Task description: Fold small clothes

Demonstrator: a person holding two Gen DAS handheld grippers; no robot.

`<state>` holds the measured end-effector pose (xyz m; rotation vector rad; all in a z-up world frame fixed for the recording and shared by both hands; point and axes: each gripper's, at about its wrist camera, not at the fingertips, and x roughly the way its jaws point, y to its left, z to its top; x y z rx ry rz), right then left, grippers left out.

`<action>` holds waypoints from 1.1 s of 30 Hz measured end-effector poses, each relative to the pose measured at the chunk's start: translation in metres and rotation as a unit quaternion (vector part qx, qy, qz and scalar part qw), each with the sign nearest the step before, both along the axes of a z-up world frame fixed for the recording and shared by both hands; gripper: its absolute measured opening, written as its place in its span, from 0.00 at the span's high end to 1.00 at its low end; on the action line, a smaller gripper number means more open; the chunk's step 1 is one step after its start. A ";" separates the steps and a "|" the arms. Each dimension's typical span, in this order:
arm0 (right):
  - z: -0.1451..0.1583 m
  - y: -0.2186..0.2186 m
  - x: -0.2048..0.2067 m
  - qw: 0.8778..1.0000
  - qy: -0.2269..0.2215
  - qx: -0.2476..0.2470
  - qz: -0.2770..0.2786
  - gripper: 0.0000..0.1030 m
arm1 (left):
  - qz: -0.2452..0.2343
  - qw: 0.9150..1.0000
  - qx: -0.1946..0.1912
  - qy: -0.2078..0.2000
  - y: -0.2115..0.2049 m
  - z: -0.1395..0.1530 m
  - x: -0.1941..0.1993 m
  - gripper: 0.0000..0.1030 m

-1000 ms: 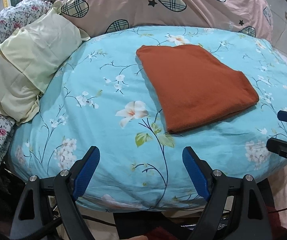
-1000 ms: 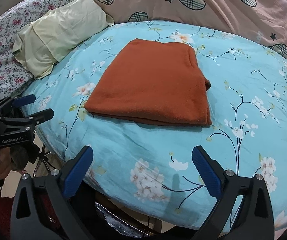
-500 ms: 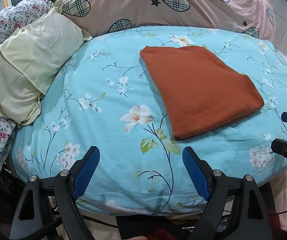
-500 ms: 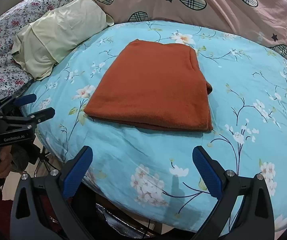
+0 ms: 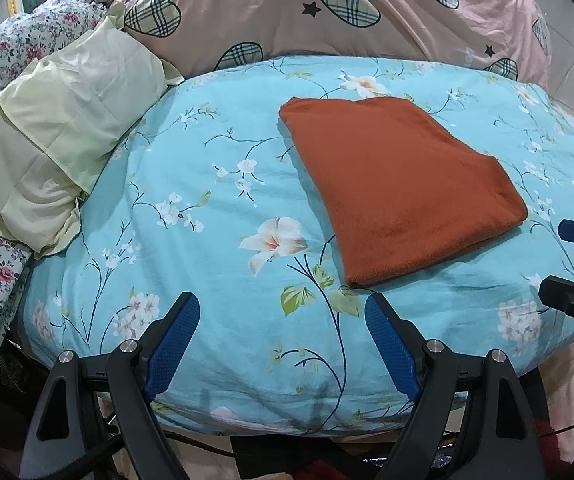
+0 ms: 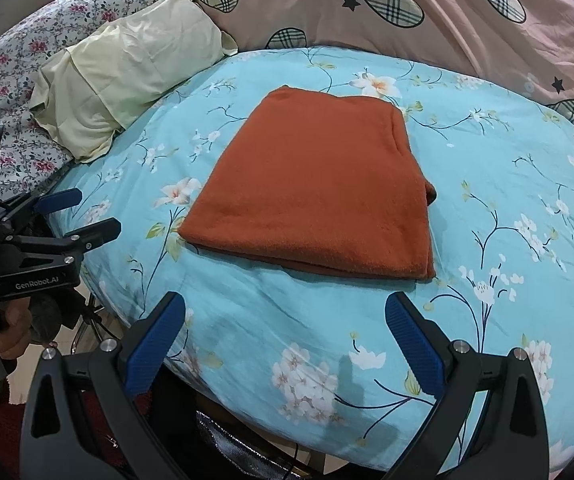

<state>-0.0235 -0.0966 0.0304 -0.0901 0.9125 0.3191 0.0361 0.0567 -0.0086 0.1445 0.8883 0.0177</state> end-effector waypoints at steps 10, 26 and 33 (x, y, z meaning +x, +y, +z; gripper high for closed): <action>0.003 0.006 0.004 1.000 -0.007 -0.001 0.003 0.02 | -0.004 1.000 0.001 -0.007 -0.005 0.001 0.005 0.17; 0.006 0.017 0.005 1.000 -0.021 0.002 0.014 0.02 | -0.014 1.000 -0.005 -0.025 -0.012 0.005 0.006 0.17; 0.007 0.014 0.005 1.000 -0.025 0.004 0.008 0.01 | -0.011 0.999 -0.005 -0.031 -0.010 0.009 0.006 0.17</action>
